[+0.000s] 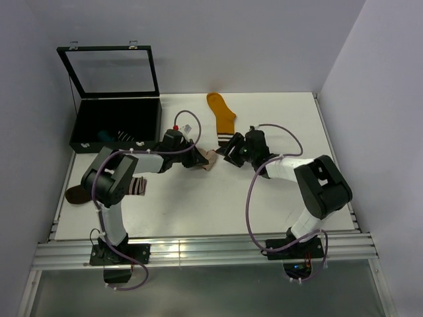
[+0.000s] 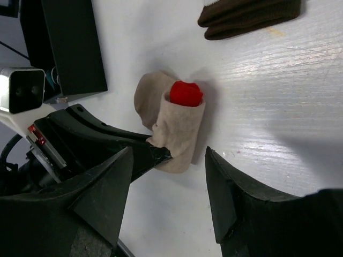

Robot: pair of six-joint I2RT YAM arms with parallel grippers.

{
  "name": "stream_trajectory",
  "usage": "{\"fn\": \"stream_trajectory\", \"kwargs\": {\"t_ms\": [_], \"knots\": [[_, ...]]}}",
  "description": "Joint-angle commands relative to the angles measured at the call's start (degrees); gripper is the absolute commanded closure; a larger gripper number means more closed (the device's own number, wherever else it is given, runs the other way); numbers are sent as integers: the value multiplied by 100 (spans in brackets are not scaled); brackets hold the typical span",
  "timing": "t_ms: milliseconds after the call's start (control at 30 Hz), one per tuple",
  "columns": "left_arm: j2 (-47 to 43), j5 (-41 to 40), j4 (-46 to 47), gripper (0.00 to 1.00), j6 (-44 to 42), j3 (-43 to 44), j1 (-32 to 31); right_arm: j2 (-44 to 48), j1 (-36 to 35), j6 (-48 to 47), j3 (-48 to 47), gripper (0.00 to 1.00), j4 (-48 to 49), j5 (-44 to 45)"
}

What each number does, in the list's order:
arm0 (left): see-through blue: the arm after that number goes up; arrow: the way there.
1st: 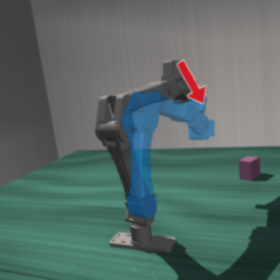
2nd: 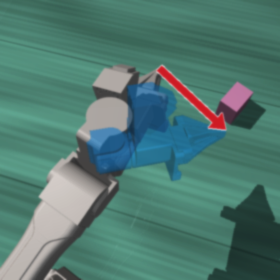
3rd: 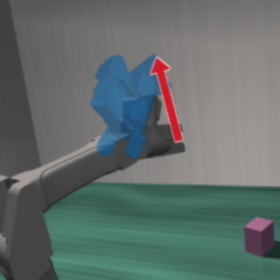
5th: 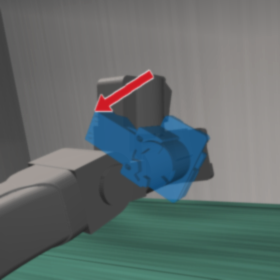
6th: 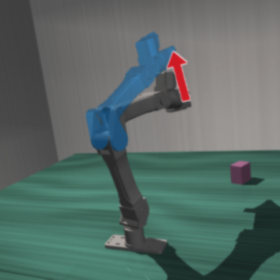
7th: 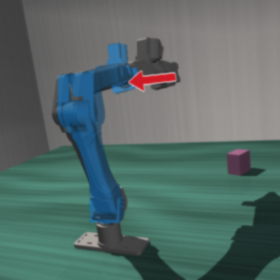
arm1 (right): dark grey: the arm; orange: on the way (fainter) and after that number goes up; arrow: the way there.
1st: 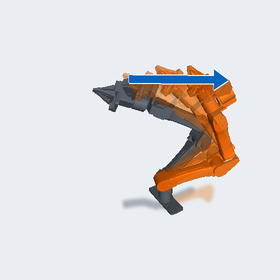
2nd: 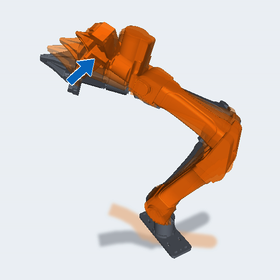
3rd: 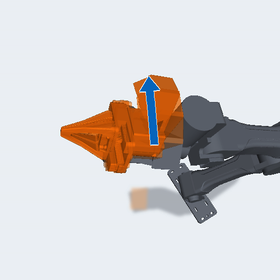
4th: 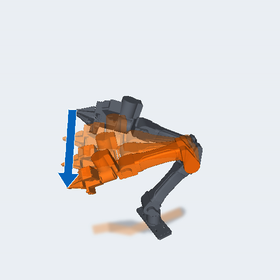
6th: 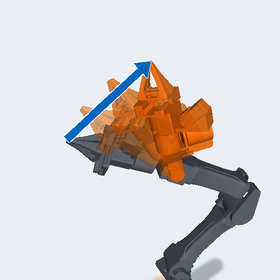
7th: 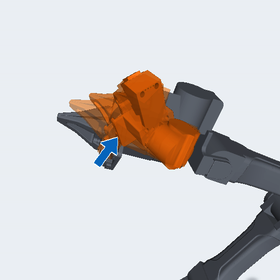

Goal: Roll the socks
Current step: Roll the sock at the center of the board.

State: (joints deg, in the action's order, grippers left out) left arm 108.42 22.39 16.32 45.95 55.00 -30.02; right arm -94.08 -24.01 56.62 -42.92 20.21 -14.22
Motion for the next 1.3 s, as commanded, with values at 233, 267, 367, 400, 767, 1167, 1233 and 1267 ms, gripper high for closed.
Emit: {"fn": "stream_trajectory", "kwargs": {"t_ms": [233, 267, 367, 400, 767, 1167, 1233, 1267], "knots": [[469, 837, -199, 96, 784, -95, 225, -576, -209, 156, -138, 36, 361, 16], [469, 811, -243, 96, 749, -69, 233, -672, -218, 156, -190, 36, 352, 7], [496, 802, -331, 96, 748, -42, 225, -883, -244, 165, -304, 36, 361, -2], [531, 802, -348, 96, 757, -34, 225, -945, -253, 165, -331, 36, 352, -11], [786, 837, -673, 94, 661, 115, 190, -1446, -332, 86, -726, 39, 344, -37], [514, 47, -1315, 80, 107, 397, -21, -1367, -350, -283, -1034, 95, -666, 288], [391, -312, -1446, 75, -94, 423, -83, -1297, -350, -362, -1104, 100, -912, 349], [234, -445, -1473, 69, -165, 424, -161, -1271, -341, -388, -1140, 100, -1000, 376]]}}
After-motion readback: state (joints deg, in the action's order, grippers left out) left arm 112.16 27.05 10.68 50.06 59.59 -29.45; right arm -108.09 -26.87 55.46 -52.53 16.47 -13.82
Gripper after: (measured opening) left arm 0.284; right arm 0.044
